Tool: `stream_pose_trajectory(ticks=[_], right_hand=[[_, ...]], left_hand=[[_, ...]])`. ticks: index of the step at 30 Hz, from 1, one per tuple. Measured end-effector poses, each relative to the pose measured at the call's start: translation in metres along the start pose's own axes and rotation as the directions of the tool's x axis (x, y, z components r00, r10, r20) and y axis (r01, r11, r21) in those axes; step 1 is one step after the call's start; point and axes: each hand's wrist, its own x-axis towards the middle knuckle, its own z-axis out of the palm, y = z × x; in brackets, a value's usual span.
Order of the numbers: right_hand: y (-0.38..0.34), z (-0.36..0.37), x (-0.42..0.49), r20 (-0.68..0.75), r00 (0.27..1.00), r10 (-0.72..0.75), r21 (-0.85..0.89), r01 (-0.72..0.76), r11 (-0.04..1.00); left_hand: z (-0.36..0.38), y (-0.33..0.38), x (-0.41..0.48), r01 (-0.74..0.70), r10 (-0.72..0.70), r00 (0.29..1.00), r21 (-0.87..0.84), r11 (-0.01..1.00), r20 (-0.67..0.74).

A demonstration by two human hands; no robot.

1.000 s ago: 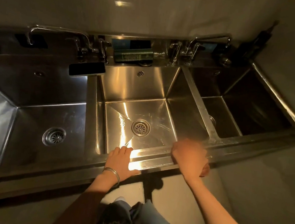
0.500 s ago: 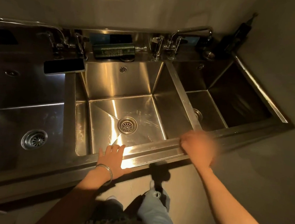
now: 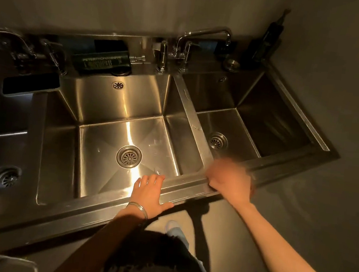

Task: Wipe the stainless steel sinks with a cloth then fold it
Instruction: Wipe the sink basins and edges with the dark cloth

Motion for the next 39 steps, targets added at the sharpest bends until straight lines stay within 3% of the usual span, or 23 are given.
stream_pose_trajectory(ticks=[4,8,11,15,19,26,33,36,39], right_hand=[[0.048,-0.019,0.022,0.105,0.992,0.070,-0.027,-0.067,0.997],[0.031,-0.013,0.017,0.089,0.992,-0.087,-0.006,0.087,0.996],[-0.008,-0.001,0.009,0.112,0.956,-0.269,0.030,0.268,0.963],[-0.068,0.014,-0.001,0.276,0.846,-0.457,0.073,0.456,0.887],[-0.137,0.018,-0.023,0.303,0.787,-0.537,0.078,0.541,0.837],[-0.265,0.036,-0.066,0.278,0.720,-0.636,0.113,0.633,0.766],[-0.352,0.050,-0.098,0.234,0.660,-0.714,0.111,0.711,0.694],[-0.331,0.048,-0.090,0.213,0.652,-0.728,0.099,0.727,0.680],[-0.277,0.042,-0.077,0.192,0.724,-0.663,0.086,0.660,0.746]], left_hand=[[0.005,0.013,0.012,0.067,-0.064,0.997,-0.069,0.995,0.050],[0.008,0.012,0.005,0.055,-0.065,0.995,-0.144,0.988,-0.069],[0.006,-0.001,-0.007,0.097,-0.104,0.994,-0.133,0.986,-0.045],[0.000,-0.031,-0.035,0.166,-0.187,0.974,-0.165,0.972,-0.124],[-0.009,-0.074,-0.084,0.289,-0.323,0.925,-0.179,0.940,-0.200],[-0.024,-0.151,-0.150,0.459,-0.472,0.878,-0.140,0.878,-0.077],[-0.031,-0.200,-0.185,0.482,-0.491,0.868,-0.108,0.870,-0.079],[-0.030,-0.201,-0.183,0.421,-0.426,0.903,-0.076,0.904,-0.065],[-0.025,-0.193,-0.173,0.329,-0.338,0.937,-0.107,0.938,-0.087]])
